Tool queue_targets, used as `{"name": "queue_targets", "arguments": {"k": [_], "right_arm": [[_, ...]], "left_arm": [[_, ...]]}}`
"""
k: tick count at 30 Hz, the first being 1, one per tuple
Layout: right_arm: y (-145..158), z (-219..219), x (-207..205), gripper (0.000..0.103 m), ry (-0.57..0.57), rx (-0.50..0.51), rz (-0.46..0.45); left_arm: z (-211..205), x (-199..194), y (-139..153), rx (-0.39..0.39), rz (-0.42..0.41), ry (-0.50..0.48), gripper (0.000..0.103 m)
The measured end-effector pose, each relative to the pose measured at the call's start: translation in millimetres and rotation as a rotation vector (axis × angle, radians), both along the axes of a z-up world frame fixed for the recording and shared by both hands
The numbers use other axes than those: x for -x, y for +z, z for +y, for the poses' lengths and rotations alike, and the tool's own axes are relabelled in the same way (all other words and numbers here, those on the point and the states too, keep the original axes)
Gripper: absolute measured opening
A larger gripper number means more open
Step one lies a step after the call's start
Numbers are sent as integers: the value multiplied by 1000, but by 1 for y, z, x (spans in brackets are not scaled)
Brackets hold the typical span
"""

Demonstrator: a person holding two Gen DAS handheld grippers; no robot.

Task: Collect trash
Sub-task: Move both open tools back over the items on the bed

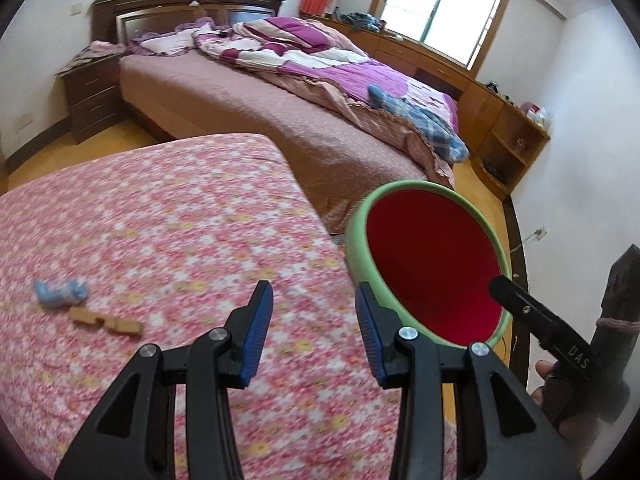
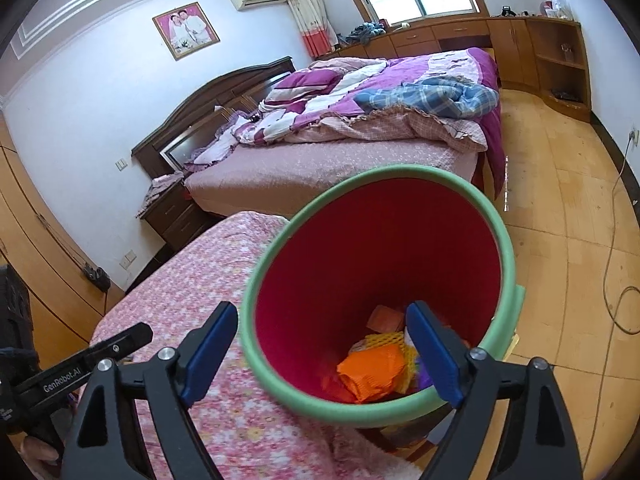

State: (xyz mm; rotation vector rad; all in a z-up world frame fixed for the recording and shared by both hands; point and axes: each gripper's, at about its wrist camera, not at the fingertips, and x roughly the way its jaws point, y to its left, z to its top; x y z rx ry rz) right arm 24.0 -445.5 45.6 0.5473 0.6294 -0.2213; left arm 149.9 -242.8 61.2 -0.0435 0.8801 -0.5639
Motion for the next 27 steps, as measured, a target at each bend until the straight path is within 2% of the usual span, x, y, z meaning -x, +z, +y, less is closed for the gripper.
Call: {"name": "queue_targets", "arguments": {"k": [13,27], "right_arm": [[18,54,9,88,40,-59,-59],[30,142,-10,88,189,-15,-29]], "left_arm": [[75,9,8,2,3,148,43],[172,19,17,-9,-22,317,43]]}}
